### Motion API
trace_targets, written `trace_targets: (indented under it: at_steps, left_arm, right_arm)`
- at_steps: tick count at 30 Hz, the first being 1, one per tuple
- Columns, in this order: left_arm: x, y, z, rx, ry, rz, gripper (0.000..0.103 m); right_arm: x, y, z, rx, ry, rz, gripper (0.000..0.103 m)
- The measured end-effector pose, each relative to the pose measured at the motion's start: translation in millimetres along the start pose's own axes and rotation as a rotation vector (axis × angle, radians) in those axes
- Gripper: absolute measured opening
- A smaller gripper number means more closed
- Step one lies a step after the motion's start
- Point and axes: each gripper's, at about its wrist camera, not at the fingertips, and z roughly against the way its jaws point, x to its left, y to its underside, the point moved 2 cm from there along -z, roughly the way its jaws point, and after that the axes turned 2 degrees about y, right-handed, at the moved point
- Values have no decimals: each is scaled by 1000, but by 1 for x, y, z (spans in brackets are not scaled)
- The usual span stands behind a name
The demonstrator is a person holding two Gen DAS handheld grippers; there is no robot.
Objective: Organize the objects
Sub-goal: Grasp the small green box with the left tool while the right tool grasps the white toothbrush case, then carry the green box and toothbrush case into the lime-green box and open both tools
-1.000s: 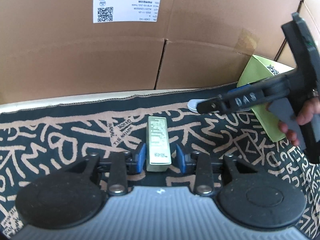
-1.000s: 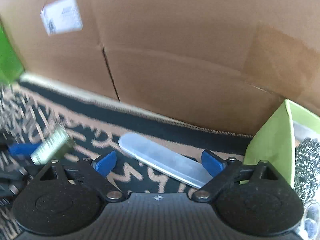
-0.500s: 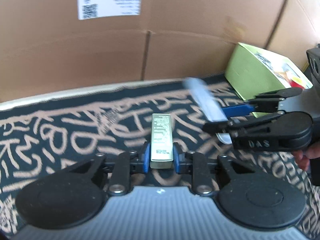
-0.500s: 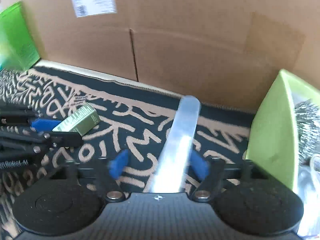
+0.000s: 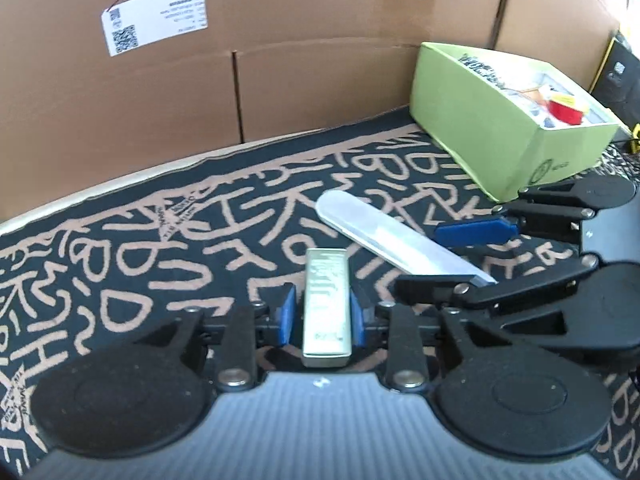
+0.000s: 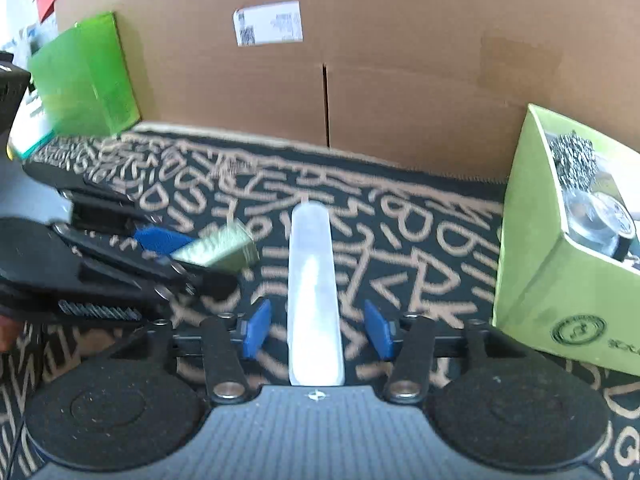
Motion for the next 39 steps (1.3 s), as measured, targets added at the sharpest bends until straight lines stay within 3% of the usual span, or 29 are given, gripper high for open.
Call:
trace_targets:
  at_steps: [4,8,13,17,23,29,34,35,36,38,39]
  left_arm:
    - [4,1,6,30,0,42,22]
    - [-10,-1,17,34,34,43,22]
    - [-55,-37,39,-53,113,-6,22]
    - [-102,-75,52,-139,179,-58,22]
    - [-166,-125,35,-193,204,-89,22]
    - [-203,-159,-5,-214,157,-77,22]
    - [-203,-172,-39,-205,146,-16,23]
    - [-201,-171,-43,-214,147,-4,34]
    - [-197,-171,-48,-217,160,8,62]
    - [-191,-165,-49,-246,141,38,88]
    - [-189,-160,-47,-275,123,37,93]
  right_arm:
    - [9,7,-11,-30,11,28,32]
    - [6,21,12,-47,3,23,31]
    - [-17,32,65,-153,3,-59,31]
    - [-55,30,109,-252,75,-132,31]
    - [-125,26,152,-360,260,-245,31]
    - [-183,18,149,-375,411,-273,31]
    - [-214,7,129,-355,448,-284,31]
    - [-219,5,125,-357,451,-279,31]
    - [-223,7,121,-359,450,-275,31]
    - [-227,8,108,-350,443,-257,31]
    - [-229,10,104,-345,436,-242,33]
